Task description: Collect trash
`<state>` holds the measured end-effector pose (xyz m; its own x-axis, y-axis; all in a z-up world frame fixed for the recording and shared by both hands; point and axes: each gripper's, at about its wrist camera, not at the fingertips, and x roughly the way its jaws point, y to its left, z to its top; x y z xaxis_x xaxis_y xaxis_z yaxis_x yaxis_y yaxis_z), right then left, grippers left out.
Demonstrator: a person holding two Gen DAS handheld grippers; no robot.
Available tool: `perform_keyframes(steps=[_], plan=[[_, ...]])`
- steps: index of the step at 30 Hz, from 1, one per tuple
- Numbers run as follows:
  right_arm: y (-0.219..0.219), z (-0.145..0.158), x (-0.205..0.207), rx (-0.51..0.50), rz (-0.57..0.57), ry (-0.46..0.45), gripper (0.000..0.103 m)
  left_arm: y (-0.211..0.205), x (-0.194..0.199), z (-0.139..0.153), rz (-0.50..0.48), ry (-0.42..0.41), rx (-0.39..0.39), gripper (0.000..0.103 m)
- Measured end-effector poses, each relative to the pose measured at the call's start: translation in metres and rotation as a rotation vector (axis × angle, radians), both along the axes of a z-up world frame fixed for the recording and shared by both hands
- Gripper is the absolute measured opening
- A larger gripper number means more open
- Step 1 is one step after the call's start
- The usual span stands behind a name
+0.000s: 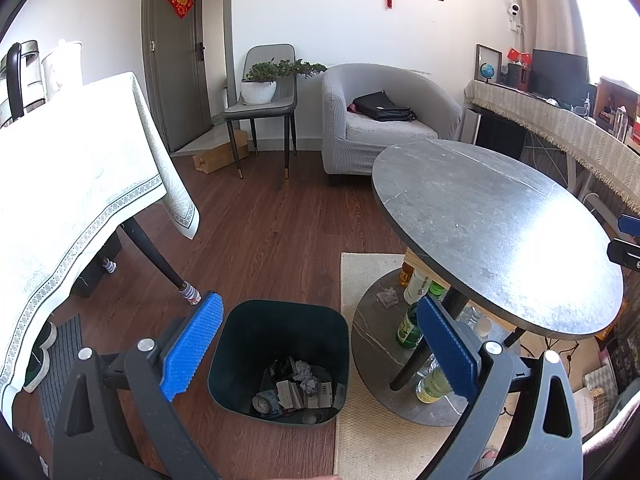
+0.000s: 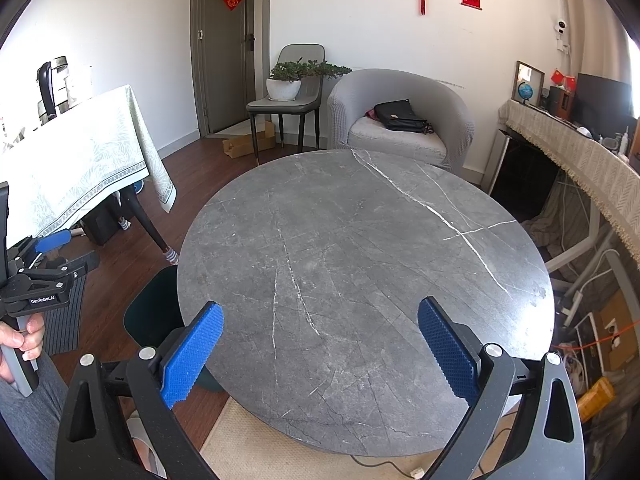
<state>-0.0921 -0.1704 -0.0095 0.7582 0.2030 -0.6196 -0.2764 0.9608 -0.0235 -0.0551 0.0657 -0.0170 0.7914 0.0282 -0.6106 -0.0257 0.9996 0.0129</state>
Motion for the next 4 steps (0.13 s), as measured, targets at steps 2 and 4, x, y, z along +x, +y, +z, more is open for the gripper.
perform_keyframes(steps=[2,4], plan=[[0.0002,0.0003,0.0001,-0.002,0.0,0.0,0.099,0.0007,0.0004,-0.0009,0.004,0.004,0.001,0.099],[0.0,0.0,0.0,0.0,0.0,0.0,0.099,0.0007,0.0005,-0.001,0.003,0.003,0.001,0.099]])
